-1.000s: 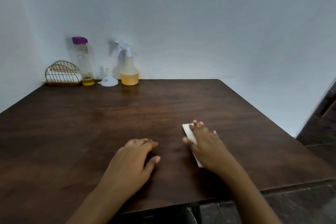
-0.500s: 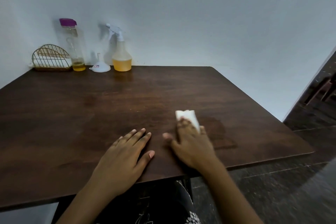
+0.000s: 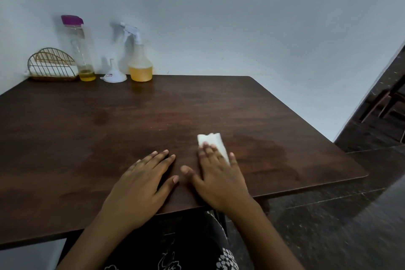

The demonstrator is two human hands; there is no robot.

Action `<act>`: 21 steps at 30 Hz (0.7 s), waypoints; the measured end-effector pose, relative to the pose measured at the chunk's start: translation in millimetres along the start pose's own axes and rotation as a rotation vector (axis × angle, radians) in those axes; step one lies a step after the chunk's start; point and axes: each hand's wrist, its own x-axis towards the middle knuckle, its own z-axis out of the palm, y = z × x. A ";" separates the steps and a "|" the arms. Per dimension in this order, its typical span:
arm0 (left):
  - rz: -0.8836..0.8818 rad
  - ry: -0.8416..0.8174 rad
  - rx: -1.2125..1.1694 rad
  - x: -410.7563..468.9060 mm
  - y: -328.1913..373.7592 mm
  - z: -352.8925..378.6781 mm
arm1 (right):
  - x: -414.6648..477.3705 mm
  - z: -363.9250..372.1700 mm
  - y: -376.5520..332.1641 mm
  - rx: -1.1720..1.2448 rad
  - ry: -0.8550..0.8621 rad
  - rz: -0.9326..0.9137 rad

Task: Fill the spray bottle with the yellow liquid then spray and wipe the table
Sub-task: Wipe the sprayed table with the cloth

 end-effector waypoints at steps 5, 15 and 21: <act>-0.007 -0.012 0.005 -0.8 0.6 -1.0 | 5.7 -18.6 63.9 -0.006 0.013 0.287; -0.021 0.018 -0.134 7.2 -21.2 -17.7 | 40.3 -2.7 -12.8 0.017 -0.081 0.039; -0.178 0.131 0.050 9.7 -90.2 -54.8 | 44.0 -11.2 6.7 0.020 0.002 0.319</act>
